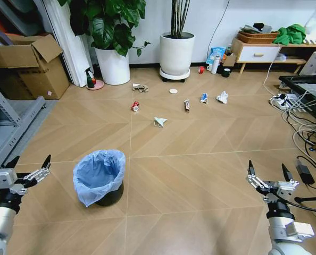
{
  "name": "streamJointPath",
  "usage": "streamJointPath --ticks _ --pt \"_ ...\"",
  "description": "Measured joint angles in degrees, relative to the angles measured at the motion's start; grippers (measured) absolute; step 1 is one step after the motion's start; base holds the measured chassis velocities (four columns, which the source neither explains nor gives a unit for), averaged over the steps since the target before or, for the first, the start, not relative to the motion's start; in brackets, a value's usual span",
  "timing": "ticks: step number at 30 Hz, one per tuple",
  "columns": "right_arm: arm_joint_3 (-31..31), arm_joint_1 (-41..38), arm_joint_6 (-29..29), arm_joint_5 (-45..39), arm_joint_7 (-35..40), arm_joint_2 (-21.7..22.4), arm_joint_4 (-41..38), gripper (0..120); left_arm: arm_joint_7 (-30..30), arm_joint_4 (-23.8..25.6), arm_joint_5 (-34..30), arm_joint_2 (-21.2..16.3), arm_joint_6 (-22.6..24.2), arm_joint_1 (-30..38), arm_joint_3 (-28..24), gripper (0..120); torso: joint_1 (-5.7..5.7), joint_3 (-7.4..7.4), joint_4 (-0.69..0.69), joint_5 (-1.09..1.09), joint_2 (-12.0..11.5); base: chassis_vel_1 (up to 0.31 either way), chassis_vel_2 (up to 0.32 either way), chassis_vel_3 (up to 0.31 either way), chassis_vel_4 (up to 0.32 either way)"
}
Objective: Pick up the trash bin and place the garbage on the floor into it.
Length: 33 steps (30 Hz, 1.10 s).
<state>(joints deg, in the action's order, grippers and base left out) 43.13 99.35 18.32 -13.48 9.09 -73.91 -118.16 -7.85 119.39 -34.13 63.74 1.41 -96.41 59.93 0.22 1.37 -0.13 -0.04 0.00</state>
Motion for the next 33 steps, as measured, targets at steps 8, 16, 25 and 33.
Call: streamJointPath --ticks 8,16,25,33 --pt "-1.5 -0.4 0.9 -1.9 -2.5 1.1 0.1 100 -1.1 -0.4 -1.7 -0.1 0.1 0.1 -1.9 100 0.00 0.00 0.00 0.00 0.0 0.000 0.000 0.000 0.000" --pt "-5.4 -0.2 2.2 -3.3 -4.3 3.1 -2.1 100 -1.9 1.3 -0.9 -0.2 0.4 -0.7 -5.2 100 0.00 0.00 0.00 0.00 0.0 0.000 0.000 0.000 0.000" --pt "-5.2 -0.3 2.3 -3.4 -4.7 3.2 -2.1 100 -2.0 1.4 -0.5 -0.1 0.4 -0.6 -5.1 100 0.00 0.00 0.00 0.00 0.0 0.000 0.000 0.000 0.000" --pt "-5.2 -0.6 2.3 -3.5 -4.8 3.1 -2.0 100 -2.3 1.0 -0.3 0.1 0.3 -0.5 -5.1 100 0.00 0.00 0.00 0.00 0.0 0.000 0.000 0.000 0.000"
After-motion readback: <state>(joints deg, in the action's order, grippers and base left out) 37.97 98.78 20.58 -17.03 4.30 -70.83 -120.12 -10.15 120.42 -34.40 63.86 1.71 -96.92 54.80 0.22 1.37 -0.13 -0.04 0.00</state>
